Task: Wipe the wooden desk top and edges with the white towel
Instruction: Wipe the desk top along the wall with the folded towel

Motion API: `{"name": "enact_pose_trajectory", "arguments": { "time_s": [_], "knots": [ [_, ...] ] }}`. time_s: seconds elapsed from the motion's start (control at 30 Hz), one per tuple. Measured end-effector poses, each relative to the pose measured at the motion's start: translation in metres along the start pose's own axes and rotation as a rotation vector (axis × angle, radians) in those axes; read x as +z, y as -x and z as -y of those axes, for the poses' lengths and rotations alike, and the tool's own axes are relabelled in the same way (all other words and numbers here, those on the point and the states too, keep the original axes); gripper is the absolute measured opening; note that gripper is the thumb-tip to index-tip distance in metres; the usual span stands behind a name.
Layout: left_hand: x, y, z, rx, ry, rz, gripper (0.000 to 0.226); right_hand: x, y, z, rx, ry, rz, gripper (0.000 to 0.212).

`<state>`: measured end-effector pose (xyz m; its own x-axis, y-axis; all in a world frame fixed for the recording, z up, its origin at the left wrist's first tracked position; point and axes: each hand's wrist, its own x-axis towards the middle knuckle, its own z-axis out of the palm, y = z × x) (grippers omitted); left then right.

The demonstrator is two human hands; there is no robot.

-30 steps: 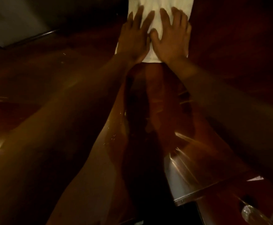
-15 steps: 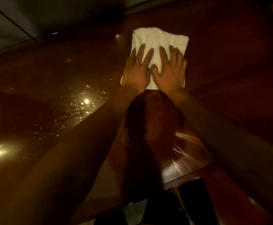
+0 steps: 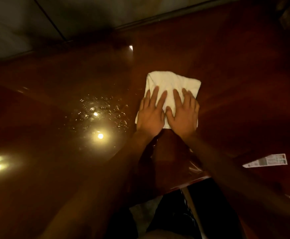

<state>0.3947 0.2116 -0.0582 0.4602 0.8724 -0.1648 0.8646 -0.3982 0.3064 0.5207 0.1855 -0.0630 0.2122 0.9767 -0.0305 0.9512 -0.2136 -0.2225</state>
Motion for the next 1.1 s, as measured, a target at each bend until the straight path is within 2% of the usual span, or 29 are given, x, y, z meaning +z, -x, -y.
{"name": "enact_pose_trajectory", "arguments": {
  "time_s": [0.37, 0.53, 0.73, 0.83, 0.93, 1.1],
  "knots": [
    [0.014, 0.092, 0.002, 0.021, 0.083, -0.001, 0.061, -0.001, 0.091, 0.026, 0.045, -0.015, 0.066, 0.062],
    [0.018, 0.146, 0.006, -0.016, 0.114, 0.011, 0.059, 0.001, 0.136, 0.038, -0.025, -0.007, 0.092, 0.061],
    [0.022, 0.200, 0.009, -0.083, 0.091, 0.087, 0.081, 0.008, 0.167, 0.035, -0.102, -0.013, 0.152, 0.064],
    [0.014, 0.190, 0.014, -0.060, 0.062, 0.059, 0.071, 0.009, 0.160, 0.030, -0.156, 0.020, 0.153, 0.065],
    [0.011, 0.164, 0.015, -0.058, 0.141, 0.044, 0.058, 0.010, 0.149, 0.030, -0.149, 0.043, 0.153, 0.069],
    [0.013, 0.128, 0.019, -0.093, 0.129, 0.017, 0.054, 0.011, 0.119, 0.031, -0.173, 0.014, 0.135, 0.066]
  ]
}}
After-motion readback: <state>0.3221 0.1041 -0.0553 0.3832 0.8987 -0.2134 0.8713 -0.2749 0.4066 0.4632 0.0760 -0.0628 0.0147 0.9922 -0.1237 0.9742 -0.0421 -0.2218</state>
